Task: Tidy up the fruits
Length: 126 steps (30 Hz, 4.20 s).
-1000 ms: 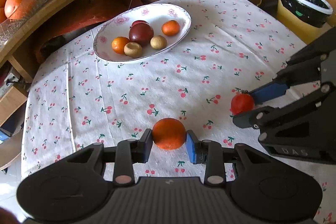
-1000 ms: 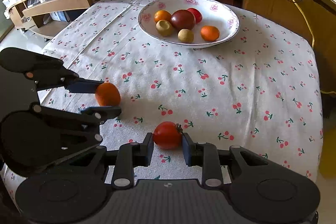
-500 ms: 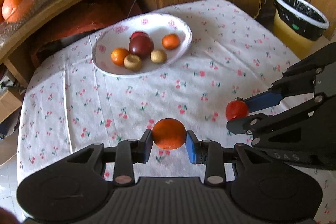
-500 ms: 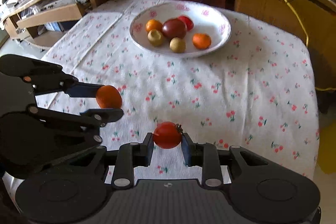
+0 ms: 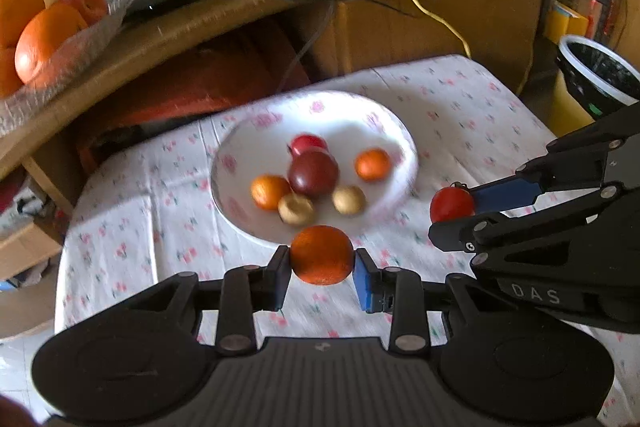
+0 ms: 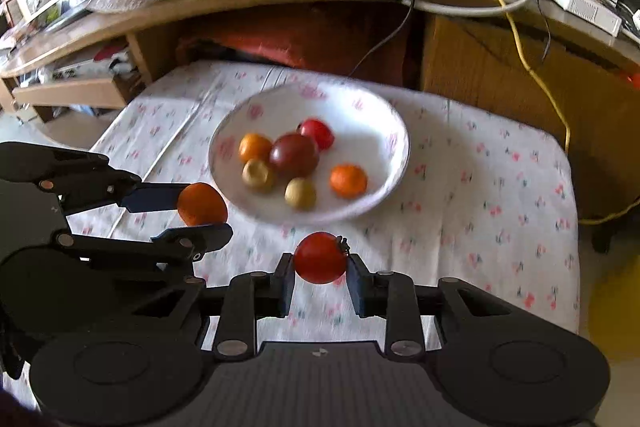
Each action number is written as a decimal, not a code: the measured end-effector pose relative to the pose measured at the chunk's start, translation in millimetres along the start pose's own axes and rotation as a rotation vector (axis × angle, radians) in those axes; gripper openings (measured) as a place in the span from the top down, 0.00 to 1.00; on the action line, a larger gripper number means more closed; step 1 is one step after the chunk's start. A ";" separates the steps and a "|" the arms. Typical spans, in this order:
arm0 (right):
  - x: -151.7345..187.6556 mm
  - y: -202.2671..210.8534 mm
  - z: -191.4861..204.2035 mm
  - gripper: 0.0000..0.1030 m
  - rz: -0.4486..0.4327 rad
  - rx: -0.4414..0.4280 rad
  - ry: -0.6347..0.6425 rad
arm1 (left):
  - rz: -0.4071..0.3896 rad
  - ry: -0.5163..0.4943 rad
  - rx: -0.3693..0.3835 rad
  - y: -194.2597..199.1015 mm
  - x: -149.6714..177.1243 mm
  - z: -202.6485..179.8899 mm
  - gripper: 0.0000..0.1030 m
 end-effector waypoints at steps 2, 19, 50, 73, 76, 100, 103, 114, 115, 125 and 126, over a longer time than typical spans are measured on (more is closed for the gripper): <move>-9.6 -1.3 -2.6 0.76 -0.011 0.003 -0.002 | -0.007 0.013 -0.001 -3.8 -9.4 6.0 0.60; -70.4 -38.1 -22.3 0.76 -0.046 0.028 0.013 | -0.024 0.037 -0.031 -47.9 -63.9 37.2 0.60; -83.6 -58.9 -25.9 0.72 -0.057 -0.006 -0.003 | 0.001 0.042 -0.042 -73.1 -68.5 48.6 0.60; -83.0 -52.5 -28.7 0.69 -0.072 -0.011 -0.036 | -0.011 0.058 -0.039 -68.1 -68.6 49.9 0.59; -84.0 -49.2 -29.4 0.69 -0.080 -0.014 -0.045 | -0.020 0.055 -0.042 -65.6 -69.5 49.9 0.59; -51.9 -4.3 -22.5 0.65 -0.096 0.040 -0.041 | -0.074 0.131 -0.049 -20.3 -45.7 51.8 0.44; -39.6 3.7 -21.6 0.65 -0.094 0.047 -0.050 | -0.090 0.141 -0.047 -9.3 -39.3 49.7 0.41; -16.5 27.9 -14.6 0.64 -0.118 0.034 -0.074 | -0.101 0.160 -0.048 10.5 -14.6 37.0 0.33; -14.8 29.6 -13.5 0.64 -0.120 0.032 -0.076 | -0.103 0.162 -0.050 12.4 -12.4 36.5 0.32; 0.9 37.2 -8.8 0.64 -0.120 0.035 -0.081 | -0.114 0.181 -0.064 23.1 4.5 35.9 0.27; 2.0 38.1 -8.3 0.64 -0.121 0.033 -0.084 | -0.116 0.184 -0.063 24.2 5.7 35.5 0.26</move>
Point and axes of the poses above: each gripper's, at about its wrist camera, not at the fingertips, and y roughly against the way its jaws point, z to its left, x to its underside, the point moved 10 cm from there along -y, roughly the way its jaws point, and after that the axes turned 9 degrees about z, right-handed, at the moved point
